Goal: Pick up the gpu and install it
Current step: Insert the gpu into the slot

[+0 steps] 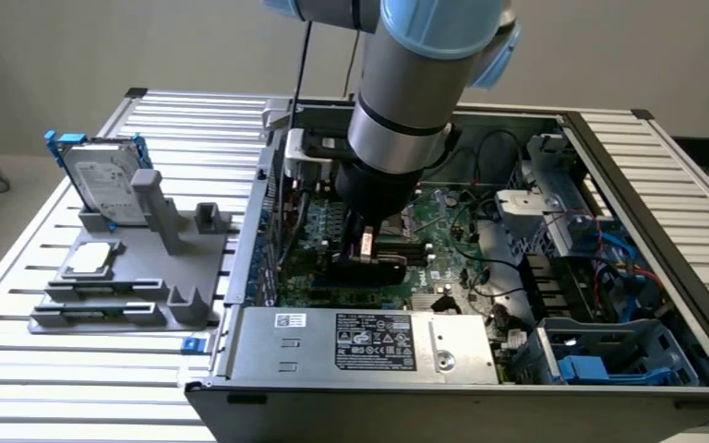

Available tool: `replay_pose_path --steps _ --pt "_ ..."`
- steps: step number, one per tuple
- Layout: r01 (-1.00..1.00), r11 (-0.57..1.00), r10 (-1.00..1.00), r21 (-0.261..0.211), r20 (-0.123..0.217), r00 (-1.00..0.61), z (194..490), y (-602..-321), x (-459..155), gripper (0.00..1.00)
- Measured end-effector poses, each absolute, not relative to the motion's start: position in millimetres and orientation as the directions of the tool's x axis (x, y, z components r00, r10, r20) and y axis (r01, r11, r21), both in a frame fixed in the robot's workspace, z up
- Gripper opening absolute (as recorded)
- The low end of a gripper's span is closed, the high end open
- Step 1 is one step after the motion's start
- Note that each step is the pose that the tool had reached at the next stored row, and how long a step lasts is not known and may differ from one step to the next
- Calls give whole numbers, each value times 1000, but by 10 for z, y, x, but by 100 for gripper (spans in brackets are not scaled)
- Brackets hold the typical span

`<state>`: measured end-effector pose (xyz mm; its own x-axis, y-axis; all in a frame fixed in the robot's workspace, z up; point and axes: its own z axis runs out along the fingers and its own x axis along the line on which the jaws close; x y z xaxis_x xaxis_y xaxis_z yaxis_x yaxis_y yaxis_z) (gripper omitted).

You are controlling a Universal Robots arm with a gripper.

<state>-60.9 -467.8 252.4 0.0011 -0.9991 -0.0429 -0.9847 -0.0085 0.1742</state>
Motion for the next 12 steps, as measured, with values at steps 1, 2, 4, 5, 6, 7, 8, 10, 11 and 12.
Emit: replay_pose_path --steps 1,2,4,5,6,7,8,10,11,12 --pt "-985 -9 -999 174 -43 1 2523 -4678 -609 27" --pt "-985 -9 -999 174 -43 1 2524 -4677 -609 27" --pt "-985 -9 -999 174 -43 1 2540 -4677 -609 27" --pt "-985 -9 -999 174 -43 1 2551 -4678 -609 28" --pt "-985 -9 -999 174 -43 1 2562 -4678 -609 34" --pt "-985 -8 -999 174 -43 1 2576 -4678 -609 40" --pt "-985 -8 -999 174 -43 1 2590 -4678 -609 46" --pt "-985 -9 -999 175 -43 1 2621 -4677 -609 46" --pt "-985 -9 -999 175 -43 1 2639 -4676 -609 53" --pt "-985 -9 -999 175 -43 1 2661 -4675 -609 53"
